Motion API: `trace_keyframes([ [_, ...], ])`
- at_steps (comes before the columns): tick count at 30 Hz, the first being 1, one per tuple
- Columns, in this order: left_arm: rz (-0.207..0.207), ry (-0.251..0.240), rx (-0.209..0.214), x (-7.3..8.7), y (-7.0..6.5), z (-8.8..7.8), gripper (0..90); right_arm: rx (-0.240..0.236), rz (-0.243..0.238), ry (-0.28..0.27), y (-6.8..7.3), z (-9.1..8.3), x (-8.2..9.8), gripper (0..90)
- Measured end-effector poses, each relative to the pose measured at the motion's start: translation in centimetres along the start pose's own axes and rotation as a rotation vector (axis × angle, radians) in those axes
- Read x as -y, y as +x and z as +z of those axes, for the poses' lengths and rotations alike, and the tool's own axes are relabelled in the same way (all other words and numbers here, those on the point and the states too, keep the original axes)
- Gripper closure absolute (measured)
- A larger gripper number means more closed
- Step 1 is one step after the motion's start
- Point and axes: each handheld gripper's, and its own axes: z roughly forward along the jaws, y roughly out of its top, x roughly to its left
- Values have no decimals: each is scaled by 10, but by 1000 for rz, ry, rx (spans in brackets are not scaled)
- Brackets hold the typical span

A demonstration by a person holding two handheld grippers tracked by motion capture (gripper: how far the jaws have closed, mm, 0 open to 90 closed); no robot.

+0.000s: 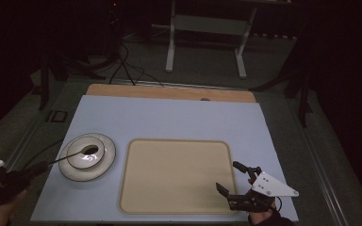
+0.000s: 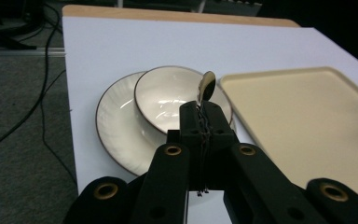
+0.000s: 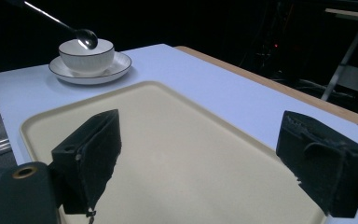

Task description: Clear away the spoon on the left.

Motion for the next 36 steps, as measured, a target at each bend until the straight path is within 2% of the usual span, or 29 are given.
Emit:
trace_keyframes([
  [3,9,-6,5,-6,-3,-3,897,-1,3,-2,0,-1,0,140],
  [11,89,11,63,-21,-20,-1,897,-4,5,-8,-1,-1,0,140],
  [15,109,19,109,-28,-30,4,897,-6,7,-8,-1,-1,0,140],
  [17,117,24,113,-29,-32,5,897,-6,8,-9,-1,-1,0,140],
  [19,143,37,144,-33,-39,11,897,-5,6,-9,-1,-1,0,140],
  [24,171,56,187,-39,-51,22,897,-5,7,-10,-1,-1,0,140],
  [28,210,70,213,-45,-61,29,897,-4,4,-10,-1,-1,0,140],
  [36,261,102,266,-57,-76,40,897,-6,3,-13,-1,-2,0,140],
])
